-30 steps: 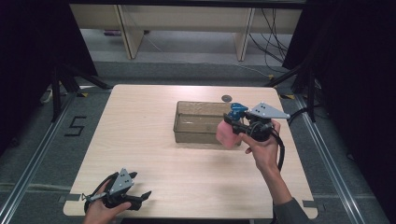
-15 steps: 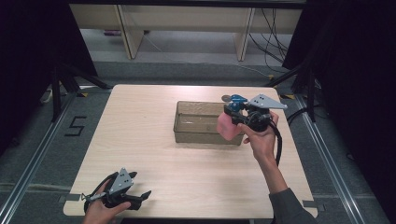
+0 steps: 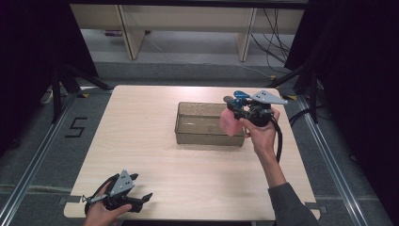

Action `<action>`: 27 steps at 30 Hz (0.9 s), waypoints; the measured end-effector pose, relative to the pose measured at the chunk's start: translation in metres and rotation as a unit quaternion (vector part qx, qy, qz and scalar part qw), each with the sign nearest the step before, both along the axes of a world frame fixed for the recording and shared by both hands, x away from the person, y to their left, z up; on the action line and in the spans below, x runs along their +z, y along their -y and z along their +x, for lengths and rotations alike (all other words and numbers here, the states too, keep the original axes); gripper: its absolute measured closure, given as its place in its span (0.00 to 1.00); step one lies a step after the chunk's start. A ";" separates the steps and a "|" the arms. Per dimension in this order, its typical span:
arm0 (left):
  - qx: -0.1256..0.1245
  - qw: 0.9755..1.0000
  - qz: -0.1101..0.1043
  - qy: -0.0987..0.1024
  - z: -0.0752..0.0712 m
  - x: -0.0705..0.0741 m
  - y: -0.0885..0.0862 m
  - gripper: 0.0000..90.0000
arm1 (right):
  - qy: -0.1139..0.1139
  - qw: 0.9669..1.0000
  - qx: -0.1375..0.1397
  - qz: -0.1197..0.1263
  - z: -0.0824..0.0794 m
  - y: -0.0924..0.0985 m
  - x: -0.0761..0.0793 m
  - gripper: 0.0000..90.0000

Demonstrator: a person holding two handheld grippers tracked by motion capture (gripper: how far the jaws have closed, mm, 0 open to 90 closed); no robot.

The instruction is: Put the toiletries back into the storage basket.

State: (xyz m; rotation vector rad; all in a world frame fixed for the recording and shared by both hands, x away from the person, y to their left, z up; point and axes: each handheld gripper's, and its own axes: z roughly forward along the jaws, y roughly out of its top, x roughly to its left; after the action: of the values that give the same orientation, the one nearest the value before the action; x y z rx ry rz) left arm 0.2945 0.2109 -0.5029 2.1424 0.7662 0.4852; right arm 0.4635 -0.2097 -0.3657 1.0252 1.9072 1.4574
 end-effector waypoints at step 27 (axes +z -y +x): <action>-0.005 1.000 0.002 0.001 0.000 0.001 0.000 0.17 | -0.028 0.999 -0.030 -0.003 0.029 0.001 -0.028 0.60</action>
State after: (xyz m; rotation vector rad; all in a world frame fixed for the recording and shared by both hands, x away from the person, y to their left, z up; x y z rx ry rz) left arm 0.2940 0.2104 -0.5023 2.1491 0.7535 0.4842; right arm 0.4922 -0.2106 -0.3939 1.1222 1.9020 1.4019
